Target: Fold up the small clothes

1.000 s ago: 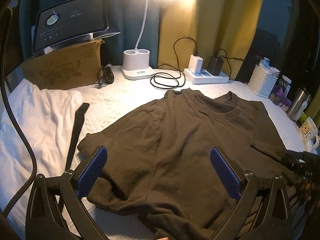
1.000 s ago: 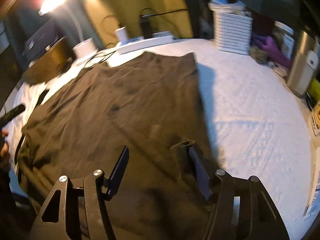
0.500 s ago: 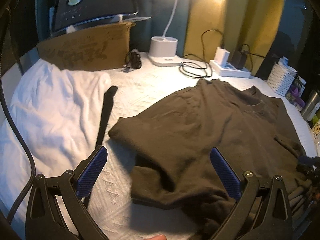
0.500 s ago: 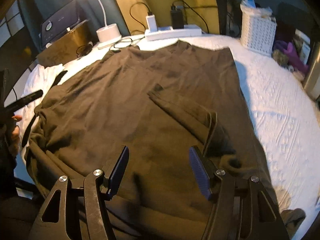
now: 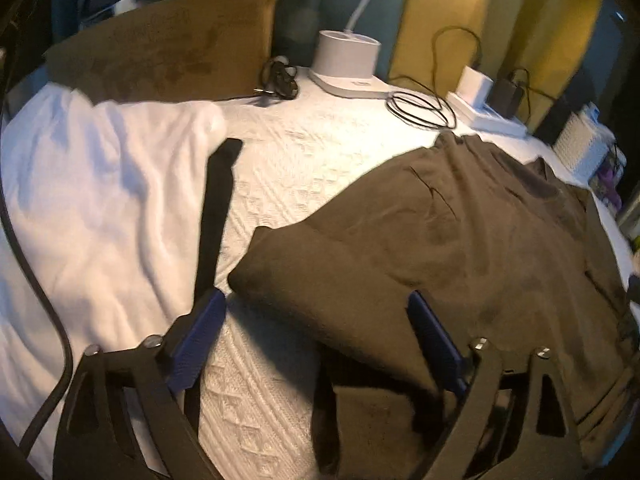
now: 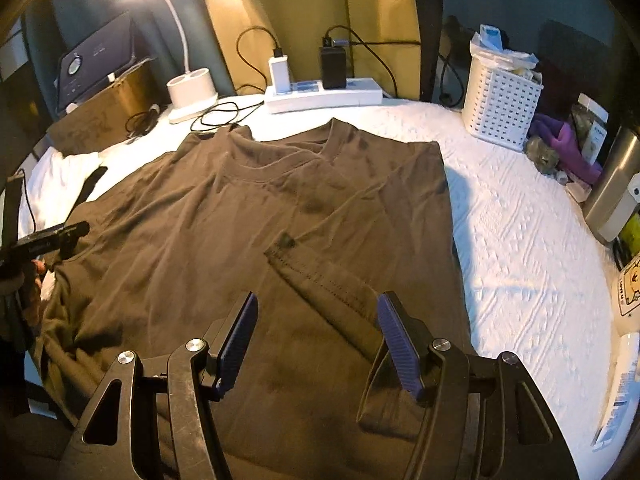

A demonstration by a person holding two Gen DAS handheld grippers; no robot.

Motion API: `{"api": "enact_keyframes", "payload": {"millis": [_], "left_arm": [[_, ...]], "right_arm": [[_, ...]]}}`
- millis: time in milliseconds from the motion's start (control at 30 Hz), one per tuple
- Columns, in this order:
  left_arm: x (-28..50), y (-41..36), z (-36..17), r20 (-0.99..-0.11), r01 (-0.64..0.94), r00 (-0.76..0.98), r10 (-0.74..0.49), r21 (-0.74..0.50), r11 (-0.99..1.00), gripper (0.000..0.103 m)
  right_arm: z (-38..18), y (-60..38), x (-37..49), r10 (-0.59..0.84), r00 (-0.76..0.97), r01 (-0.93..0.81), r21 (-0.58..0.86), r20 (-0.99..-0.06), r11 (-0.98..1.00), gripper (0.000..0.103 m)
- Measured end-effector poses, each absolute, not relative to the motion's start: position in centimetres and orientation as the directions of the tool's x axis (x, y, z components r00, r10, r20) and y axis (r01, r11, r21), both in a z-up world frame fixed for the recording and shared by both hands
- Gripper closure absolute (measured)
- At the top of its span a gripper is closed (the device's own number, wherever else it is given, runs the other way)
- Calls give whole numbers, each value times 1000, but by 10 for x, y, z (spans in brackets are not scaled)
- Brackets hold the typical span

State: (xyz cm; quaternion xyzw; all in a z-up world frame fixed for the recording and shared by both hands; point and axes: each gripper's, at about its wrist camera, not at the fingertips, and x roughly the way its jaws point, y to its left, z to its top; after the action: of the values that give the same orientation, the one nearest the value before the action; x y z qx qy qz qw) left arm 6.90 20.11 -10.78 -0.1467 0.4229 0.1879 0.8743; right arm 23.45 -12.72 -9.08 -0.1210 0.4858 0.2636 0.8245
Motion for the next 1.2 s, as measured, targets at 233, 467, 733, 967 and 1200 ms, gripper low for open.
{"api": "enact_keyframes", "payload": {"millis": [233,467,733,967,1200], "left_arm": [[75,198,-105,-772,-414,602,203,-84,906,69],[81,189,-95,-756,-405,624,196,-98,909,90],[87,173,-69,-718,-382,659,224,-63,922,95],[104,142,-54,-700,-316,684,205,-30,948,97],[134,102,-60,-730,-230,663,167,13,973,97]], "right_arm": [[-100,-116,240,307,370,-555,57,-877,830,38],[-100,-115,241,310,370,-553,60,-876,831,38],[-96,-129,242,337,381,-546,85,-861,834,38],[-93,-149,243,362,398,-529,111,-843,841,38],[-88,-171,244,390,421,-508,143,-819,849,38]]}}
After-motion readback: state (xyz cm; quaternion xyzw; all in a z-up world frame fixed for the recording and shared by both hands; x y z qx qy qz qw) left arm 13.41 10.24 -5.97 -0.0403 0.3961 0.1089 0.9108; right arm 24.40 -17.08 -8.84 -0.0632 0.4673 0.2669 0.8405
